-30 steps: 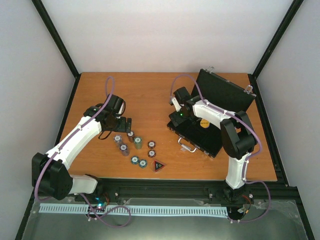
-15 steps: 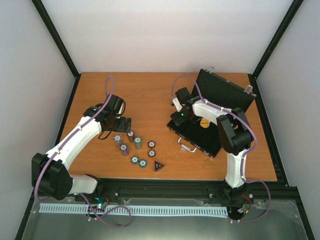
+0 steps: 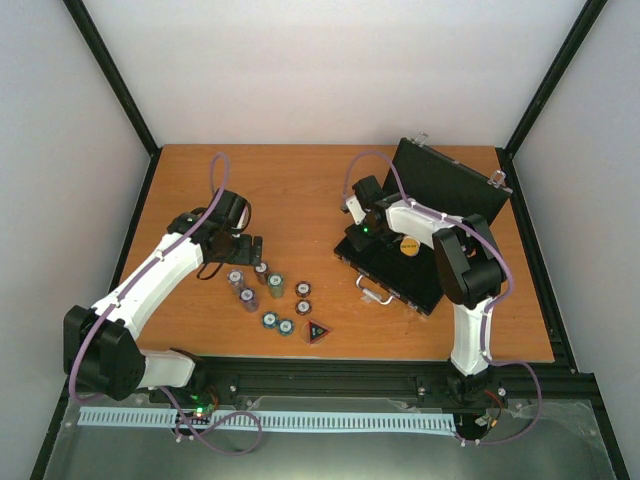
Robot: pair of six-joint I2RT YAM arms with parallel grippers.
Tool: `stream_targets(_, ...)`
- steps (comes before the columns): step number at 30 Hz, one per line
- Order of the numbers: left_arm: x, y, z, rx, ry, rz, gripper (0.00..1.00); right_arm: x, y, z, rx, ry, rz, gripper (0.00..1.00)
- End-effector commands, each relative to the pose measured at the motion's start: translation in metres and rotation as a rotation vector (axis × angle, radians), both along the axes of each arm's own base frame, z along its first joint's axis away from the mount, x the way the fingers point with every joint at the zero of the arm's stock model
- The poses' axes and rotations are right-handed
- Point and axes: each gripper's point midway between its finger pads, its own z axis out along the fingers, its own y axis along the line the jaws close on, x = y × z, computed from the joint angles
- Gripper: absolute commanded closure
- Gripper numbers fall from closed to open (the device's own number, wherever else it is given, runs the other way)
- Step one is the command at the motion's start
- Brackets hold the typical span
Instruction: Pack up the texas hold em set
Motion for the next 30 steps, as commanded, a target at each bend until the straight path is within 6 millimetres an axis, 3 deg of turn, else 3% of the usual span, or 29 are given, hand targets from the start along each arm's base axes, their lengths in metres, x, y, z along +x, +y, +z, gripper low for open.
stream_targets(1, 0.0, -0.002, 0.0, -0.013, -0.001, 0.008, 0.0, 0.0, 0.001, -0.001, 0.008, 0.0, -0.002, 0.44)
stream_targets(13, 0.001, -0.004, -0.001, -0.016, -0.001, 0.005, 0.0, 0.016, 0.003, 0.067, 0.042, -0.142, -0.015, 0.5)
stream_targets(19, 0.0, -0.003, -0.002, -0.012, 0.001, 0.004, 0.0, 0.017, -0.002, 0.083, 0.029, -0.165, -0.026, 0.51)
stream_targets(24, 0.001, -0.004, -0.002, -0.019, 0.002, 0.002, 0.0, 0.015, -0.024, 0.077, -0.044, -0.166, -0.095, 0.51)
stream_targets(30, 0.001, -0.004, -0.002, -0.013, 0.001, -0.011, 0.0, 0.007, -0.072, 0.074, -0.093, -0.166, -0.272, 0.51)
